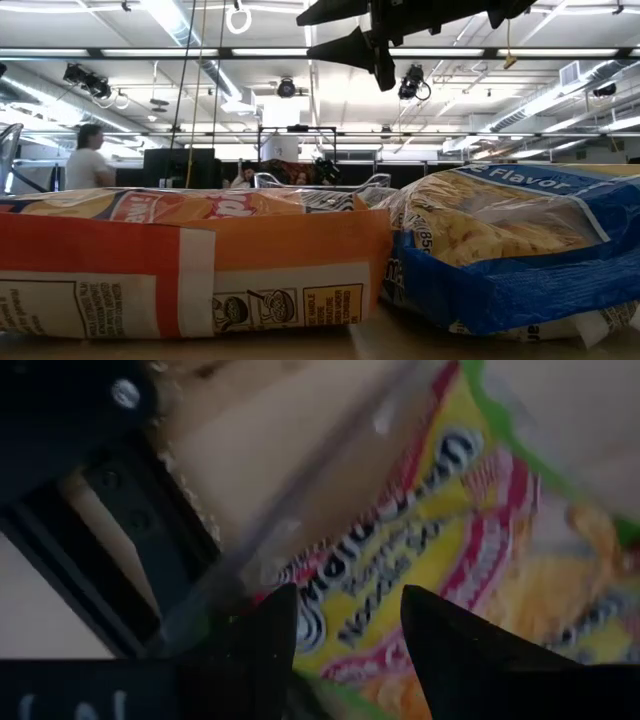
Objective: Sort Maruchan noodles
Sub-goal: Put the green noodle pack into the bottom left transparent bin
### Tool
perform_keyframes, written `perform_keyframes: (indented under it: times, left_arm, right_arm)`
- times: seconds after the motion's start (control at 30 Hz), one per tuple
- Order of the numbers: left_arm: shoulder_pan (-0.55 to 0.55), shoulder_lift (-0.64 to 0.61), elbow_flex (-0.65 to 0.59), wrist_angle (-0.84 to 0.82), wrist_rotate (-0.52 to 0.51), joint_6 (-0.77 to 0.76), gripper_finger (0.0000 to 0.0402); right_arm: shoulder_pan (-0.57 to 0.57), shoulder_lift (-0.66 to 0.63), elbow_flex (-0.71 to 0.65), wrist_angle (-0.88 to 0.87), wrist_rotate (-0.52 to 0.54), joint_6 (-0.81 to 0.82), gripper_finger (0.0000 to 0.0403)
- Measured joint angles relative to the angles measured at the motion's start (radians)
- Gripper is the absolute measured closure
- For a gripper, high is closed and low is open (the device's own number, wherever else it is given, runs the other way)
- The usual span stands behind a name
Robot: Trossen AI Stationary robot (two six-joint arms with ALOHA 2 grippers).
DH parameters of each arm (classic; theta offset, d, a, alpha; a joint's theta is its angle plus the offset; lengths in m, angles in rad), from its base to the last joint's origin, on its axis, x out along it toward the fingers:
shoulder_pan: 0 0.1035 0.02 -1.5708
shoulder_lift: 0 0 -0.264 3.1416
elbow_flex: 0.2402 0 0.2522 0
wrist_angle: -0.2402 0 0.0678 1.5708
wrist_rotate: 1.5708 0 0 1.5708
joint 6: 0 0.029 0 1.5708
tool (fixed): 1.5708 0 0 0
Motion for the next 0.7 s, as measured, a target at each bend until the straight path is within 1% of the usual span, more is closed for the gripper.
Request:
perform_keyframes:
  times: [0.1,0.33,0.4,0.47,0.57,0.6,0.7]
  left_arm:
    - [-0.003,0.042,0.0,-0.017,-0.009,-0.053,0.0231]
    - [-0.003,0.153,0.002,-0.023,-0.011,-0.045,0.0272]
    - [-0.003,0.16,0.002,-0.016,-0.014,-0.028,0.029]
    - [-0.003,0.164,0.003,-0.017,-0.016,-0.015,0.0318]
    - [-0.003,0.162,0.037,-0.09,-0.032,-0.012,0.038]
    - [-0.003,0.162,0.058,-0.117,-0.047,-0.011,0.039]
    - [-0.003,0.163,0.154,-0.232,-0.101,0.015,0.0395]
  right_arm:
    - [0.0,0.0,0.0,-0.002,0.0,0.0,0.0199]
    - [0.0,0.0,0.0,-0.006,0.0,0.0,0.0199]
    - [0.0,0.0,0.0,-0.007,0.0,0.0,0.0199]
    - [0.0,0.0,0.0,-0.007,0.0,0.0,0.0199]
    - [0.0,0.0,0.0,-0.007,0.0,-0.001,0.0199]
    - [0.0,0.0,0.0,-0.007,0.0,-0.002,0.0199]
    - [0.0,0.0,0.0,-0.007,0.0,-0.002,0.0199]
